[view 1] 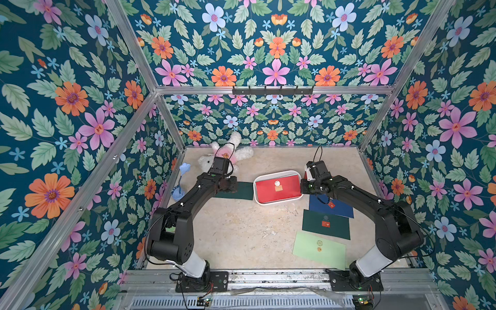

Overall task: Put the sealed envelopes into the storage box
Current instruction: Place the storage box at the center of the board.

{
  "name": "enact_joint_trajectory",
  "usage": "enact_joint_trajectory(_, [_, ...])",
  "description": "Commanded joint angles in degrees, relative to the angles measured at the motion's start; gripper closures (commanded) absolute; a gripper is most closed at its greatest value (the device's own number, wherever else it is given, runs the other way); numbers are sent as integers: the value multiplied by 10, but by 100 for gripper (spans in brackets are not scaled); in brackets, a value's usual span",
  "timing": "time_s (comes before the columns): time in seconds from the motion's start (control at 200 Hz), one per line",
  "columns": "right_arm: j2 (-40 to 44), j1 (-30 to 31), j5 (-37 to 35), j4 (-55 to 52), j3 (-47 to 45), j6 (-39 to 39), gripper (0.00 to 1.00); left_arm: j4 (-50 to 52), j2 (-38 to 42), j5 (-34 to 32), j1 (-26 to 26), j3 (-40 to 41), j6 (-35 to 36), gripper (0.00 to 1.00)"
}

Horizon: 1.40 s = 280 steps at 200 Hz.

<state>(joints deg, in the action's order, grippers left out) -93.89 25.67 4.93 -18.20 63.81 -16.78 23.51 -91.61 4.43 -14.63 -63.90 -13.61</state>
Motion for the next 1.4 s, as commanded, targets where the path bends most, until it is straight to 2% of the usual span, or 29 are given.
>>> enact_joint_trajectory(0.0, [-29,0,2,24,16,-24,97,-62,-16,-21,11,13,-39,45])
enact_joint_trajectory(0.26, [-60,-1,6,22,31,-28,87,-113,-71,-24,16,28,-64,45])
enact_joint_trajectory(0.54, [-38,-1,-4,-4,34,-15,61,-136,-107,-34,16,31,-69,44])
enact_joint_trajectory(0.64, [-25,-2,-5,-17,39,-9,55,-135,-116,-43,15,30,-65,44])
enact_joint_trajectory(0.895, [15,-1,-8,-32,44,-5,52,-126,-128,-41,14,42,-43,44])
enact_joint_trajectory(1.13, [37,-2,-11,-47,55,-1,50,-24,-146,-82,4,23,-34,44])
enact_joint_trajectory(1.395, [50,-1,-11,-64,66,7,49,75,-86,-95,-10,69,-48,43])
